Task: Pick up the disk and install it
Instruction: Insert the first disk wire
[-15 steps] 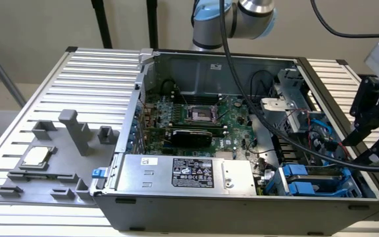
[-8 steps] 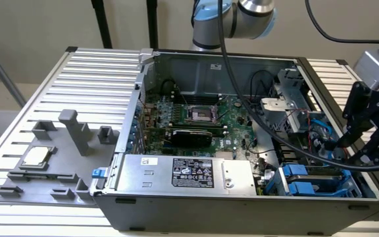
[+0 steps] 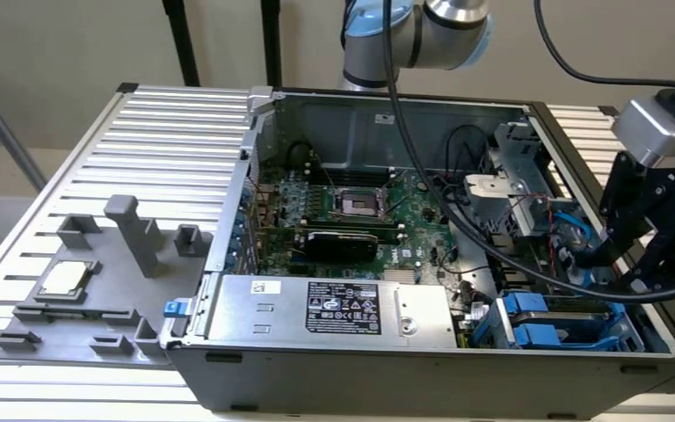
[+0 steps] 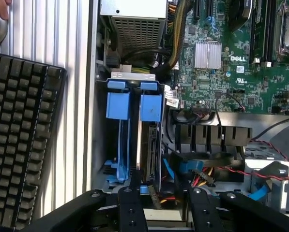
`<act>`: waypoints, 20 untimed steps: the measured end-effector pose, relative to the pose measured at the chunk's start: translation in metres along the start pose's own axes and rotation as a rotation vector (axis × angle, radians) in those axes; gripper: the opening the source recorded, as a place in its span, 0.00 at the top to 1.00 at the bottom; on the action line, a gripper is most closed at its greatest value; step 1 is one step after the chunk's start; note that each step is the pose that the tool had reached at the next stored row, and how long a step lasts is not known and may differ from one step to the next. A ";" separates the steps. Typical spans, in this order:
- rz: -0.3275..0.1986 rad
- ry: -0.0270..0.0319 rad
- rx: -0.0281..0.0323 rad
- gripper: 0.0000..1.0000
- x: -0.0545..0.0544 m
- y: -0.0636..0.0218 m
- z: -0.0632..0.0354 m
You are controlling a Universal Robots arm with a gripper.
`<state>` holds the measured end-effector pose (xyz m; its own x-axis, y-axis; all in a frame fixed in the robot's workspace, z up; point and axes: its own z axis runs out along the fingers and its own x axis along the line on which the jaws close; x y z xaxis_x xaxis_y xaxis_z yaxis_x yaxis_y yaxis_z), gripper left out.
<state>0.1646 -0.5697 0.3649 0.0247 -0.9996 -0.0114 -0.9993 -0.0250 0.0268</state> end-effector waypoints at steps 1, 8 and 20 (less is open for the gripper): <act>-0.001 0.0011 -0.0001 0.59 0.000 0.0017 0.0010; -0.007 0.0072 -0.0003 0.51 -0.011 0.0079 0.0078; -0.010 -0.0014 -0.0018 0.45 0.020 0.0129 0.0081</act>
<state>0.1519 -0.5897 0.3569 0.0345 -0.9993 -0.0130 -0.9990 -0.0349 0.0284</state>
